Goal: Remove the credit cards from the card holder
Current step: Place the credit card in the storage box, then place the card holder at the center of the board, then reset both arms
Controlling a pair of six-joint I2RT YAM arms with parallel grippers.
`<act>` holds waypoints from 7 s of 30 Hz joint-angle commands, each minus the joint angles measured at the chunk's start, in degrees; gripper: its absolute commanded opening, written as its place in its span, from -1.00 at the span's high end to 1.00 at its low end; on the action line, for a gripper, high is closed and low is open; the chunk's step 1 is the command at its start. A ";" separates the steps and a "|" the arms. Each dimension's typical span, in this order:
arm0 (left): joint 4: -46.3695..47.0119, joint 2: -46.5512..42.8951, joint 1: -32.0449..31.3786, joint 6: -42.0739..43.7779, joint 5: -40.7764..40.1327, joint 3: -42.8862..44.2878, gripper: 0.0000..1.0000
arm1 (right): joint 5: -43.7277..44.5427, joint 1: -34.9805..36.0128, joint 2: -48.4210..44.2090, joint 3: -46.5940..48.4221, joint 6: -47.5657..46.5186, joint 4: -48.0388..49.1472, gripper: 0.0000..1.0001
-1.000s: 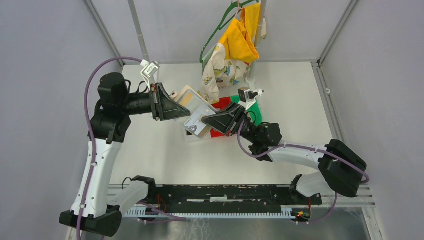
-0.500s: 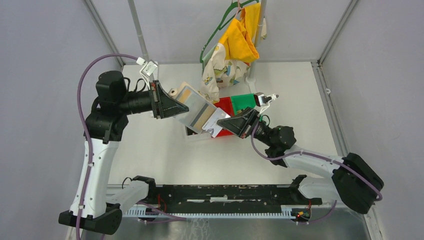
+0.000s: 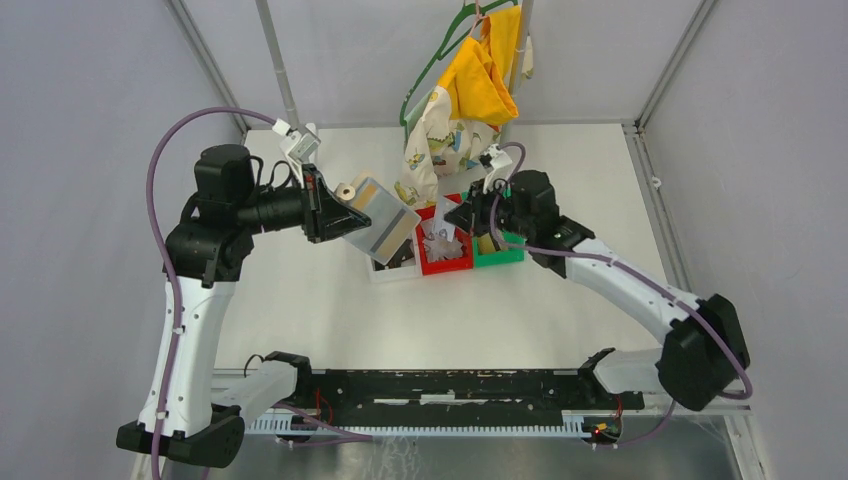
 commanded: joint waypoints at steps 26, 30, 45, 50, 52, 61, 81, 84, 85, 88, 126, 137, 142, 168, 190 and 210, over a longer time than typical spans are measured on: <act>-8.87 -4.77 0.04 19.87 6.39 -2.01 0.91 | 9.55 -0.22 21.79 7.43 -13.56 -0.76 0.07; -10.92 -4.78 0.04 22.88 6.79 -2.49 0.92 | 8.74 0.47 12.28 4.57 -12.84 0.88 -0.30; -26.90 1.75 -0.04 47.57 8.34 -5.79 0.85 | -18.49 4.90 -7.43 -2.20 -4.53 11.98 -0.96; -27.33 4.13 -0.39 51.78 7.91 -9.21 0.84 | -20.53 10.74 -6.89 -6.05 -1.03 19.63 -0.96; -29.89 5.69 -0.77 53.91 9.43 -8.72 0.84 | -19.90 12.54 -5.95 -8.07 -0.74 22.71 -0.96; -35.04 8.57 -2.46 59.96 10.67 -8.55 0.83 | -20.72 17.56 1.39 -6.50 0.83 31.73 -0.96; -24.36 7.18 -4.13 54.71 -2.55 -14.68 -0.59 | -8.59 19.44 -1.15 -17.70 -5.90 29.58 1.00; -20.98 6.71 -4.08 51.94 -6.90 -14.27 -0.74 | -2.58 19.40 -3.40 -23.02 -8.17 28.56 1.00; -20.56 6.68 -4.08 51.47 -8.06 -13.86 -0.76 | -0.89 19.44 -4.23 -25.01 -8.79 29.81 1.00; -18.41 6.46 -3.96 49.43 -11.76 -13.54 -0.77 | 3.86 19.44 -6.07 -31.31 -9.60 34.70 1.00; -11.26 10.43 13.91 49.67 -20.00 -14.31 -0.79 | 37.83 32.88 -22.05 -29.62 -25.51 13.58 -0.92; 14.89 12.45 20.61 39.31 -24.73 -30.02 -0.99 | 46.85 3.75 -20.74 -20.01 -11.45 1.37 -0.96; 31.07 13.73 24.12 35.45 -24.74 -38.60 -0.99 | 52.50 -8.89 -20.31 -25.67 -11.09 7.71 -0.96; 106.28 21.38 31.78 -0.71 -28.24 -68.95 -0.99 | 63.62 -23.81 -5.19 -55.28 -33.33 59.46 -0.96; 116.65 30.49 13.97 8.86 -50.20 -69.86 -0.99 | 45.75 -27.24 6.41 -58.34 -37.61 76.04 -0.96; 117.34 30.54 13.88 8.86 -50.24 -70.00 -0.99 | 45.72 -27.15 6.38 -58.46 -37.76 76.20 -0.96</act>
